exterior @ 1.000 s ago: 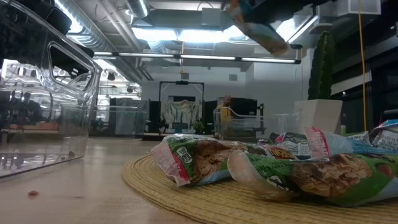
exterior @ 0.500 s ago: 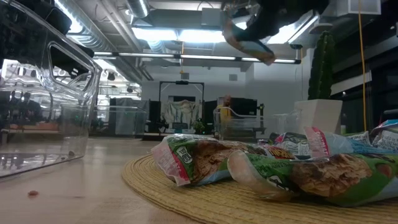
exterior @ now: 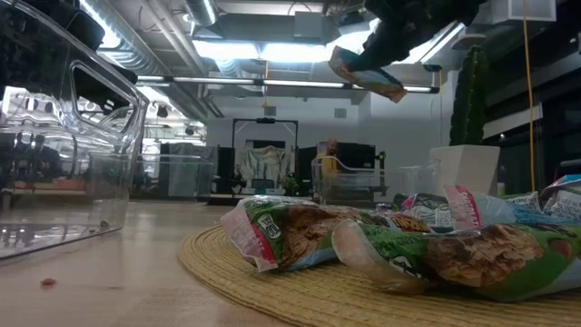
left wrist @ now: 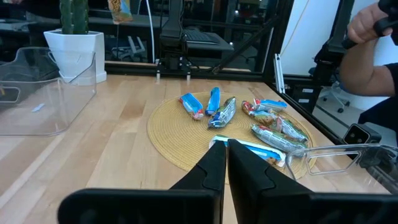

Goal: Pick and place Granola Bars by type
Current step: Put the orange granola bar into the top right transparent bin

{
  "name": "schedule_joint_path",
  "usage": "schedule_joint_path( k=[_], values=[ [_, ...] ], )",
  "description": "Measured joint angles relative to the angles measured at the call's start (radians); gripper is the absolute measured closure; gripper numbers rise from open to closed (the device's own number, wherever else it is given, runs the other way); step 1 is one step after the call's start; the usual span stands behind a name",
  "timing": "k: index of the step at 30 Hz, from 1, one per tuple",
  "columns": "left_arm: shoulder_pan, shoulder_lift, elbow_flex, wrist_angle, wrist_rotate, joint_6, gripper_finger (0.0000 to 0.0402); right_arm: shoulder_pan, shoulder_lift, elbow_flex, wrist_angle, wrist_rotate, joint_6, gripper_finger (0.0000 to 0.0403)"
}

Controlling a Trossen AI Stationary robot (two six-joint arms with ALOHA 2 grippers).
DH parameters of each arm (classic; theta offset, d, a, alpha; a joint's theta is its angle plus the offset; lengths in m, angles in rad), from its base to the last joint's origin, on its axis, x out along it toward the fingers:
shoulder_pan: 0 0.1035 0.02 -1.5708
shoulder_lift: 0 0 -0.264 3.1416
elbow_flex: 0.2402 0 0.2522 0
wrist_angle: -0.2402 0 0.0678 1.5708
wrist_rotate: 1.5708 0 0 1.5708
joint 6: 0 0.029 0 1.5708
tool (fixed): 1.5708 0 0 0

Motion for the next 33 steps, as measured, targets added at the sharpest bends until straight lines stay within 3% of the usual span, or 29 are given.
schedule_joint_path(
  k=[33],
  values=[
    [0.0,0.0,0.0,0.0,0.0,0.0,0.0389,0.0,0.036,0.0,-0.049,0.001,-0.024,0.0393]
  ],
)
